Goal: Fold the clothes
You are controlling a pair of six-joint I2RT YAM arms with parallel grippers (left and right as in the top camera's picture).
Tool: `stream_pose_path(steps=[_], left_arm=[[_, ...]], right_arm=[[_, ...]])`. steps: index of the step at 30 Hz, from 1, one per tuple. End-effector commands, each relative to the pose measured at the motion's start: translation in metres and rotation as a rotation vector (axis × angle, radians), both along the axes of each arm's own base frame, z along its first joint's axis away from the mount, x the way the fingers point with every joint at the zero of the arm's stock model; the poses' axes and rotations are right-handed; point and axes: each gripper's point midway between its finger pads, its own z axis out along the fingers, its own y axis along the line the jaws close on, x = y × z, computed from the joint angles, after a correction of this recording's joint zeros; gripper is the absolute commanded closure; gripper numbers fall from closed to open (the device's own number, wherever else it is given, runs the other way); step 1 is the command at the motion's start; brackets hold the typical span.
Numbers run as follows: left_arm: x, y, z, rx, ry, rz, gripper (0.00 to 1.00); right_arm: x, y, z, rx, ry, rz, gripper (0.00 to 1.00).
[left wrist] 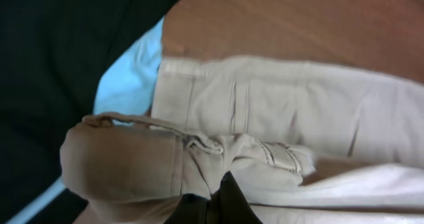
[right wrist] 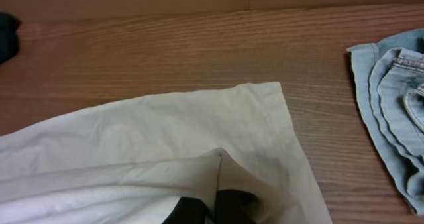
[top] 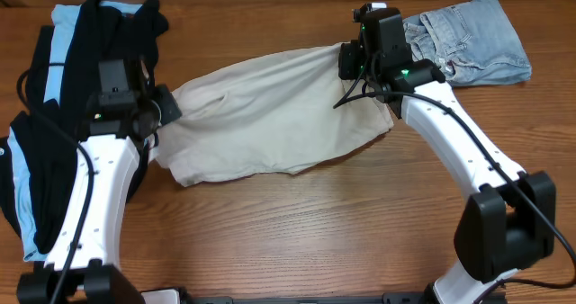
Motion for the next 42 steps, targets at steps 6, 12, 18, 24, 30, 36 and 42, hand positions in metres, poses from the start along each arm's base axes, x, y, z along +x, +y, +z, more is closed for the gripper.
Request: stream_pose_path(steps=[6,12,18,24,30,36,42], left_arm=[[0.036,0.038,-0.036,0.128,-0.008,0.086,0.96],[0.047,0.038,-0.064,0.125,0.018,0.082,0.00],[0.054,0.028,-0.036,0.118,-0.007,-0.012,0.00],[0.034,0.018,0.015,0.072,0.082,-0.046,0.00],[0.011,0.005,0.034,0.009,0.176,-0.084,0.00],[0.000,0.001,0.028,-0.012,0.225,-0.092,0.00],[-0.016,-0.001,0.021,-0.028,0.293,-0.083,0.00]], right_arm=[[0.038,-0.047,-0.036,-0.070,-0.015,-0.156,0.96],[0.045,-0.046,-0.055,-0.077,-0.004,-0.160,0.00],[0.031,-0.063,-0.035,-0.001,0.050,-0.245,0.00],[-0.010,-0.063,-0.048,0.036,0.244,-0.159,0.00],[-0.050,-0.068,-0.102,-0.007,0.459,-0.159,0.00],[-0.072,-0.065,-0.128,0.010,0.550,-0.147,0.11],[-0.086,-0.068,-0.148,0.005,0.584,-0.158,0.22]])
